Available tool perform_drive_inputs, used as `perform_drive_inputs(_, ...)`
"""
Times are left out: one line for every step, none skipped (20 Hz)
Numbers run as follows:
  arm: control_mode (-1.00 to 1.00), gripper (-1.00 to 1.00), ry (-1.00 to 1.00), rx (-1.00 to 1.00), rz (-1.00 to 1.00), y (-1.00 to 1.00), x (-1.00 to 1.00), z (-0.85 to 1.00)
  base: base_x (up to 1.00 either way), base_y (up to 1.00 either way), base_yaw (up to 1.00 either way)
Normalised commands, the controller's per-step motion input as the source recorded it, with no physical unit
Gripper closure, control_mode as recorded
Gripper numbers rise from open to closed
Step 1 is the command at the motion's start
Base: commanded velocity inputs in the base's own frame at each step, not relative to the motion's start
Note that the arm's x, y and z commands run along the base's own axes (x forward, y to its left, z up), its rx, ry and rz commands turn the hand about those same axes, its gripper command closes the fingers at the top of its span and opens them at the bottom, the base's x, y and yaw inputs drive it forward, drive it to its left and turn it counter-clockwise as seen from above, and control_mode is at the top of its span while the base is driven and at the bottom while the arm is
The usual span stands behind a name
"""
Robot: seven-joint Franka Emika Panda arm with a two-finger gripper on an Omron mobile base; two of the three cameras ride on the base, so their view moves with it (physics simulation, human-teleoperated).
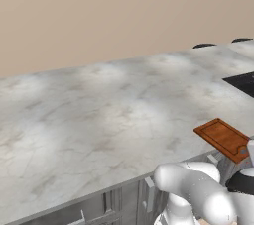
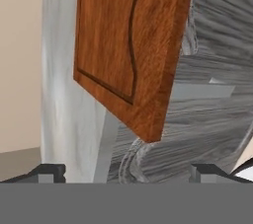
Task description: Move the cutting board and knife to the sink. Then move spray from the cabinet to the counter.
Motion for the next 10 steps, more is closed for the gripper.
perform_drive_inputs(-1.00,-1.00,-0.03,0.00,0.00,-0.01,0.02,-0.21,0.00,0.00,0.00)
perform_drive_inputs(-1.00,-1.00,-0.03,0.00,0.00,-0.01,0.09,-0.16,0.00,0.00,0.00)
perform_drive_inputs(-1.00,-1.00,-0.02,0.00,0.00,0.00,0.14,-0.16,0.00,0.00,0.00)
perform_drive_inputs(-1.00,-1.00,-0.02,0.00,0.00,0.00,0.19,-0.14,0.00,0.00,0.00)
perform_drive_inputs(-1.00,-1.00,-0.03,0.00,0.00,0.00,0.23,-0.08,0.00,0.00,0.00)
perform_drive_inputs(-1.00,-1.00,-0.04,0.00,0.00,0.00,0.26,0.00,0.00,0.00,0.00)
perform_drive_inputs(-1.00,-1.00,-0.04,0.00,0.00,0.00,0.28,0.00,0.00,0.00,0.00)
perform_drive_inputs(-1.00,-1.00,-0.04,0.00,0.00,-0.01,0.29,0.00,0.00,0.00,0.00)
perform_drive_inputs(-1.00,-1.00,-0.04,0.00,0.00,-0.01,0.29,0.00,0.00,0.00,0.00)
perform_drive_inputs(-1.00,-1.00,-0.04,0.00,0.00,-0.01,0.29,0.00,0.00,0.00,0.00)
